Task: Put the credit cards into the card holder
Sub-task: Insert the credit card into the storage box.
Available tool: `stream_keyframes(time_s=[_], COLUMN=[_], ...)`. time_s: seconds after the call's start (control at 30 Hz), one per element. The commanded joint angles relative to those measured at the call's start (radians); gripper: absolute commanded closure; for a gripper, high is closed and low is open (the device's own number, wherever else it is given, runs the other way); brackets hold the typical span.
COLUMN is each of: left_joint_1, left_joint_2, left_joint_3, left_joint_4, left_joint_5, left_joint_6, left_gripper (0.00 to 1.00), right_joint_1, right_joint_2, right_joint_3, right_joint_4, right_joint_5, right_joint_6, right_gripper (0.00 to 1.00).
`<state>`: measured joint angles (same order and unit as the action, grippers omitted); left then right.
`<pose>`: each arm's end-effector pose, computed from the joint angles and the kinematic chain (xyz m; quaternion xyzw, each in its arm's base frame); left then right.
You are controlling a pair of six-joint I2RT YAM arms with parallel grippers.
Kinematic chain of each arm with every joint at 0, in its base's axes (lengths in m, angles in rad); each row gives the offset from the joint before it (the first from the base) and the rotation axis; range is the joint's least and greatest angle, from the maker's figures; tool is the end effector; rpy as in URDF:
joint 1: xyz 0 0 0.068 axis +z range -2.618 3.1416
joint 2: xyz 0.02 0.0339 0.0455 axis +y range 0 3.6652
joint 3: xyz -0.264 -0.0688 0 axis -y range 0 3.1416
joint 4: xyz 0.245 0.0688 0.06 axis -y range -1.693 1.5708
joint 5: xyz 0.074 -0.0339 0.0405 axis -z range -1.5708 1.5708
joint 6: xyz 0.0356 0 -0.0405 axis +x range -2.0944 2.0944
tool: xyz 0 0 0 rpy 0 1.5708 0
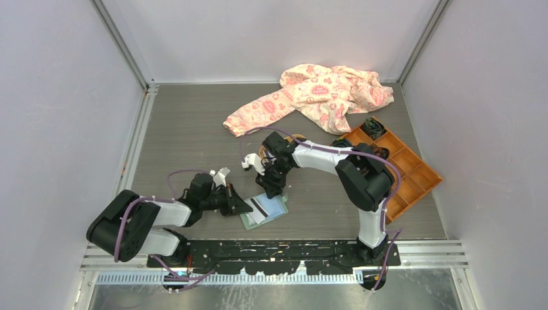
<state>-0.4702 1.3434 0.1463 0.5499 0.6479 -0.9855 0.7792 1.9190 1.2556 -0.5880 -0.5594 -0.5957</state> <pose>0.1574 -0.1041 0.1028 -0.0791 0.8568 -0.4938 0.1258 0.2519 0.2754 0.1592 -0.6361 0.7055 0.2854 0.1272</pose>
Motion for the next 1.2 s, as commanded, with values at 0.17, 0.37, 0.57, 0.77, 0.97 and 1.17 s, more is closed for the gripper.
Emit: stream_keyframes(time_s=[0.17, 0.37, 0.57, 0.77, 0.97, 1.17], left_joint_1=[-0.011, -0.011, -0.011, -0.011, -0.011, -0.010], left_joint_2=[0.062, 0.092, 0.129, 0.179, 0.255, 0.316], left_joint_3=[0.023, 0.030, 0.052, 0.068, 0.089, 0.105], left_joint_4=[0.039, 0.041, 0.045, 0.063, 0.121, 0.161], left_joint_5=[-0.012, -0.005, 0.009, 0.022, 0.052, 0.071], left_joint_6=[-0.011, -0.014, -0.013, -0.016, -0.029, -0.041], left_gripper=[1.00, 1.00, 1.00, 1.00, 1.00, 1.00], right_joint_1=[0.017, 0.021, 0.027, 0.029, 0.031, 0.033], right_joint_2=[-0.038, -0.037, -0.035, -0.036, -0.038, -0.041], right_joint_3=[-0.025, -0.027, -0.028, -0.030, -0.031, -0.032], right_joint_4=[0.069, 0.075, 0.077, 0.078, 0.080, 0.082], right_joint_5=[0.017, 0.024, 0.027, 0.029, 0.030, 0.026], right_joint_6=[0.024, 0.028, 0.027, 0.027, 0.027, 0.025], right_gripper=[0.58, 0.58, 0.58, 0.58, 0.58, 0.58])
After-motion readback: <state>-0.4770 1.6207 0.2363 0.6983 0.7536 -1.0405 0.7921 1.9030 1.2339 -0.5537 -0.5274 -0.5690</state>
